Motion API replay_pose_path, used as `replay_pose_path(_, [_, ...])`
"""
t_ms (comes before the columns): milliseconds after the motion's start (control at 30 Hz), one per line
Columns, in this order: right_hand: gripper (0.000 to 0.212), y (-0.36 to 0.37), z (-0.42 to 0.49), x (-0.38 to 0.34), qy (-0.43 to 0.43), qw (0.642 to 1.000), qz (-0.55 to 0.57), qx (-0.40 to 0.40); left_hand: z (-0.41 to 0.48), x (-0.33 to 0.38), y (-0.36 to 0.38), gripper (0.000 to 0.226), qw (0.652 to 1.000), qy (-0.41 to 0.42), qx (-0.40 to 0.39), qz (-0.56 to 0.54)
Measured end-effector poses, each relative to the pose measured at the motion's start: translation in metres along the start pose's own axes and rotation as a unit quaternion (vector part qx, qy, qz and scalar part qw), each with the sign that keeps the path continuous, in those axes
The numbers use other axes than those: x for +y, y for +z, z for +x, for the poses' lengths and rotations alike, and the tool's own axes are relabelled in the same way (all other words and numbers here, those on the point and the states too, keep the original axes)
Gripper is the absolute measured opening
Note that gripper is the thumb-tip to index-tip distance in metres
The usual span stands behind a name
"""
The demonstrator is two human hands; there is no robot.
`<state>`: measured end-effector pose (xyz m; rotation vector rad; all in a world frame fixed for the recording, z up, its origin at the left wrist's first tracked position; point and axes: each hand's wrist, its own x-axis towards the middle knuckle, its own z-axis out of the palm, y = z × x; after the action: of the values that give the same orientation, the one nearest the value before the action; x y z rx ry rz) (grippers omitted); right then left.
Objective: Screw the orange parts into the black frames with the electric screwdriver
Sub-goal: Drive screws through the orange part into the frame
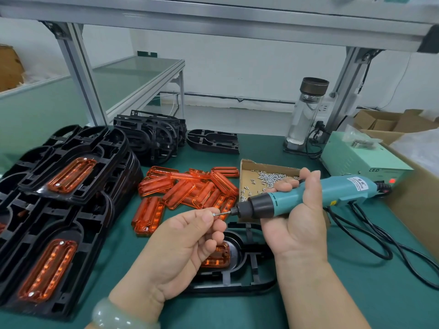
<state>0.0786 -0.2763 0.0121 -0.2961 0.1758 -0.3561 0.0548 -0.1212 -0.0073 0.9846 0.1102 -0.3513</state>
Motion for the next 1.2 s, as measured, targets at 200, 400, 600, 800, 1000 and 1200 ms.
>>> replay_pose_path(200, [0.017, -0.0002, 0.0005, -0.0008, -0.001, 1.0, -0.004, 0.008, -0.0004, -0.0008, -0.0015, 0.016, 1.0, 0.003, -0.009, 0.005])
replay_pose_path(400, [0.016, 0.0002, 0.0008, -0.0003, -0.008, 1.0, -0.011, 0.002, -0.0013, -0.0015, -0.0029, 0.016, 0.998, 0.036, -0.016, 0.049])
replay_pose_path(600, [0.028, -0.0002, -0.0009, 0.0001, -0.019, 1.0, -0.011, -0.023, 0.0004, -0.0037, -0.0026, 0.017, 0.989, 0.089, 0.008, 0.117])
replay_pose_path(800, [0.033, 0.0024, -0.0029, 0.0018, -0.033, 0.998, -0.032, -0.034, 0.0015, -0.0033, -0.0053, 0.023, 0.952, 0.162, 0.045, 0.255])
replay_pose_path(1000, [0.008, 0.0019, -0.0046, 0.0032, -0.042, 0.998, -0.027, -0.041, 0.0003, -0.003, -0.0048, 0.024, 0.909, 0.215, 0.066, 0.351])
replay_pose_path(1200, [0.013, -0.0007, -0.0043, 0.0049, -0.051, 0.997, -0.036, -0.049, -0.0002, 0.0008, -0.0051, 0.031, 0.898, 0.224, 0.052, 0.375])
